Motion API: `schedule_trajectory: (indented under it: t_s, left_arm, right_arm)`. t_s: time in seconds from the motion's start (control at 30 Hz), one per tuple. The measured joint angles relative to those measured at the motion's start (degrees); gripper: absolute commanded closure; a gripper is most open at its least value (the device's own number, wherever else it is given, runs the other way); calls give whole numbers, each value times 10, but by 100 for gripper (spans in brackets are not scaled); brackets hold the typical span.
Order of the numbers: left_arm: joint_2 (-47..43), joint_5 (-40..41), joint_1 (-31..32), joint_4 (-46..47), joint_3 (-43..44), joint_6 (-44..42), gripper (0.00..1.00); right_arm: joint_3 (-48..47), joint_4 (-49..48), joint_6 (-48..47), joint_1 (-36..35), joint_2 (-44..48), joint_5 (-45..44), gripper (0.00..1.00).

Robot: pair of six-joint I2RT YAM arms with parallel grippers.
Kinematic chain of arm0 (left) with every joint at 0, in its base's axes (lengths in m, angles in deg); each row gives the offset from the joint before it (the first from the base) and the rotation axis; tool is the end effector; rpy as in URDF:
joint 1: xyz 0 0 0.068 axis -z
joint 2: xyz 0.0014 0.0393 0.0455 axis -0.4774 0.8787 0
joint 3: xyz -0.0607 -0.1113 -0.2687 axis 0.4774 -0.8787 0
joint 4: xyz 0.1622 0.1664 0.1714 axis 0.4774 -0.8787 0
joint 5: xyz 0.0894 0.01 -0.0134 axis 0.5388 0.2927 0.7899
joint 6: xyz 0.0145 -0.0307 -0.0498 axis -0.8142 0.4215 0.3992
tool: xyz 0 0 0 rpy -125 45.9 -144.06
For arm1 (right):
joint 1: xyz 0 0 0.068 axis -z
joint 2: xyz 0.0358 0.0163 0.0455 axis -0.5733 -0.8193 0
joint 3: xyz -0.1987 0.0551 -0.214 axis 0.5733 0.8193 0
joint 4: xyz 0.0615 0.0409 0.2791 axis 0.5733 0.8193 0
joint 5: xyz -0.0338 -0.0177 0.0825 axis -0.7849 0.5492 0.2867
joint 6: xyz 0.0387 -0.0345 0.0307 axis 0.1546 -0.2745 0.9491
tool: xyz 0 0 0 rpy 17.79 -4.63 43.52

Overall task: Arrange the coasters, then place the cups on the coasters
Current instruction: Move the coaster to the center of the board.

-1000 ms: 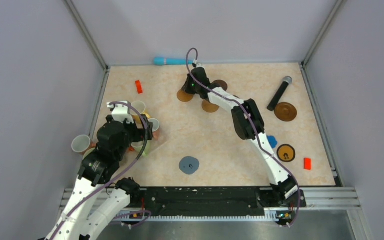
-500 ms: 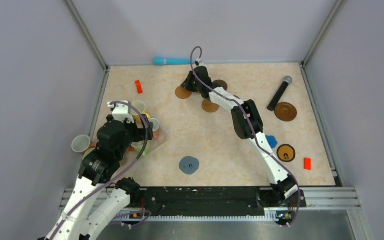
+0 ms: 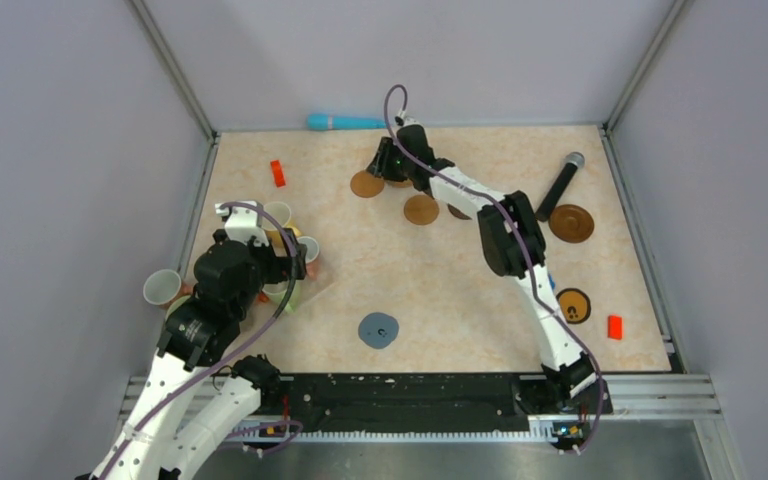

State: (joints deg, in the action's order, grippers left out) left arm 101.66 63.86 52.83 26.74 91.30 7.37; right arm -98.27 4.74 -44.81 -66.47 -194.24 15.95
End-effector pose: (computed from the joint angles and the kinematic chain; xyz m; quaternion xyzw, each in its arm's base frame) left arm 0.1291 -0.0462 0.3579 -0.0064 0.8227 -0.0914 0.5610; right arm 0.5431 0.3400 0.1629 -0.0065 0.8530 0.3367 0.3988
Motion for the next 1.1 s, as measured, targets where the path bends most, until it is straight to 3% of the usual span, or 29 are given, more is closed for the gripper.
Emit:
schedule_trajectory:
  t_s: [0.17, 0.43, 0.77, 1.1]
  left_arm:
    - [0, 0, 0, 0, 0, 0, 3]
    - [0, 0, 0, 0, 0, 0, 3]
    - [0, 0, 0, 0, 0, 0, 3]
    - [0, 0, 0, 0, 0, 0, 3]
  right_arm:
    - [90, 3, -17, -1, 75, -9, 43]
    - [177, -14, -21, -9, 94, -21, 42]
    - [174, -34, -7, -21, 87, -27, 43]
    - [88, -46, 16, -31, 26, -27, 45]
